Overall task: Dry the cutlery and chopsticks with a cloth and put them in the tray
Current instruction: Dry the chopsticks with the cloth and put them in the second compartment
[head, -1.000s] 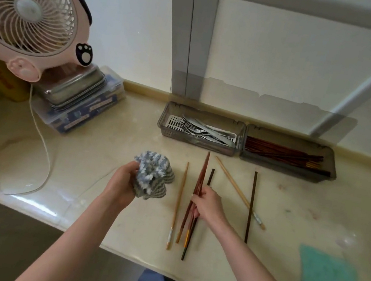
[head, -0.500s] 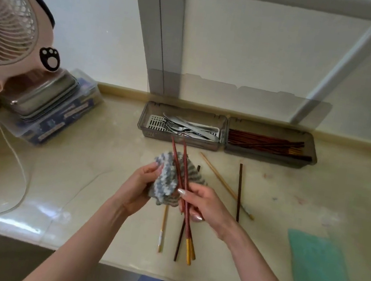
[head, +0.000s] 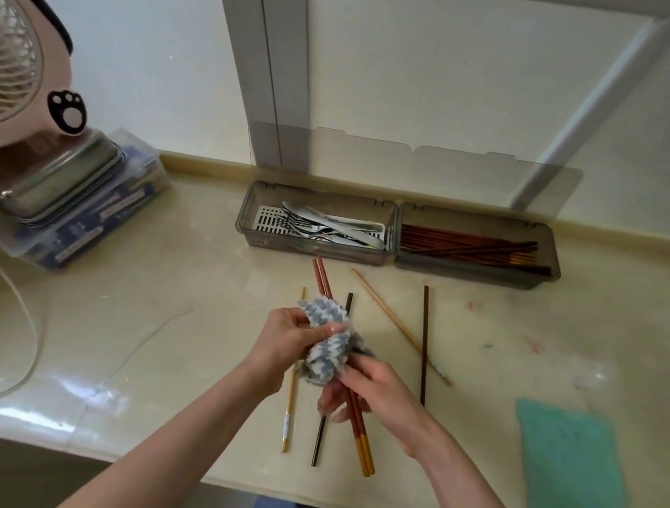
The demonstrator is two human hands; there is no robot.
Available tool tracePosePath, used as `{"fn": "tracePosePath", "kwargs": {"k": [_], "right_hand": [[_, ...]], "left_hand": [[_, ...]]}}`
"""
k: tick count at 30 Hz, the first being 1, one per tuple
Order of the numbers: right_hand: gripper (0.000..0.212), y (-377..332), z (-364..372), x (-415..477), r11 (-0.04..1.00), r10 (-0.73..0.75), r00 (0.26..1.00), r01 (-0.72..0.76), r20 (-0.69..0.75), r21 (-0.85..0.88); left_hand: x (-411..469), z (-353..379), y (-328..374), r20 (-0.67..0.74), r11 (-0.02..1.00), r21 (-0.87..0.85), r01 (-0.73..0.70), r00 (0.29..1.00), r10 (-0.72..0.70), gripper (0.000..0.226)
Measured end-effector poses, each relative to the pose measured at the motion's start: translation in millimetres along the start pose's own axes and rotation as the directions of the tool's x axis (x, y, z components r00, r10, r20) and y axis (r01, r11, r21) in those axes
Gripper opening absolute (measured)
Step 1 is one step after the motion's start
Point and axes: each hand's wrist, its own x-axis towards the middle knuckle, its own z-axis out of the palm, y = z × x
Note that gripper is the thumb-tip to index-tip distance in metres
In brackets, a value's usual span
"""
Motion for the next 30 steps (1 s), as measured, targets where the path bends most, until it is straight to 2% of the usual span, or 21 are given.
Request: {"fn": "tracePosePath", "kwargs": {"k": [2, 4, 7, 9, 13, 16, 19, 23, 26, 28, 30], "right_hand": [[0.025, 4.7, -0.5, -3.1, 0.999, 0.035, 0.999, -0.036, 0.039, 0.024], [0.026, 12.5, 1.3, -6.1, 0.998, 0.055, 0.998, -0.056, 0.021, 0.013], [0.026, 24.1, 3.1, -10.5, 0.999, 0.031, 0.998, -0.029, -0.062, 0.029], [0.025, 27.6, -0.1, -12.9, 0.995, 0.054, 0.997, -0.049, -0.053, 0.082], [0.023, 41.6, -7.7, -22.9, 0.988, 0.105, 0.994, -0.108, 0.028, 0.114], [0.022, 54.4, -5.0, -28.8, 0.974, 0.096, 0.995, -0.101, 0.033, 0.203], [0.025, 52.5, -4.9, -25.9, 0.946, -0.011, 1.0, 0.004, 0.02, 0.325], [0.028, 38.7, -8.6, -16.2, 0.94, -0.099, 0.995, 0.084, 0.032, 0.33], [0.033, 38.0, -8.4, -14.4, 0.962, -0.067, 0.992, 0.035, 0.111, 0.271], [0.037, 42.2, -6.4, -16.4, 0.962, -0.026, 0.986, -0.02, 0.164, 0.272], [0.039, 45.1, -4.0, -17.5, 0.956, -0.008, 0.983, -0.046, 0.185, 0.289]], "left_hand": [[3.8, 2.7, -0.2, -0.102, 0.999, -0.044, 0.015, 0.995, -0.02, 0.02], [10.5, -0.9, 2.6, -0.18, 0.994, -0.106, 0.015, 0.983, -0.034, 0.023], [17.5, -7.4, 6.5, -0.165, 0.996, -0.079, 0.037, 0.985, -0.05, 0.024], [21.8, -13.9, 10.4, -0.158, 0.996, -0.071, 0.054, 0.985, -0.065, 0.021], [50.3, -53.2, 31.4, -0.303, 0.974, -0.229, -0.004, 0.951, -0.068, 0.013], [61.5, -75.9, 46.9, -0.229, 0.964, -0.266, -0.025, 0.973, -0.037, 0.013], [54.8, -68.7, 46.3, -0.159, 0.958, -0.286, -0.031, 0.987, -0.015, 0.015], [41.2, -52.1, 29.4, -0.062, 0.967, -0.255, -0.012, 0.998, -0.004, 0.023], [35.3, -41.3, 23.1, 0.046, 0.961, -0.277, -0.028, 0.998, 0.042, 0.022], [34.3, -40.5, 25.8, 0.041, 0.963, -0.264, -0.045, 0.997, 0.058, 0.014], [34.5, -42.0, 27.9, -0.021, 0.973, -0.223, -0.054, 0.998, 0.051, 0.014]]}}
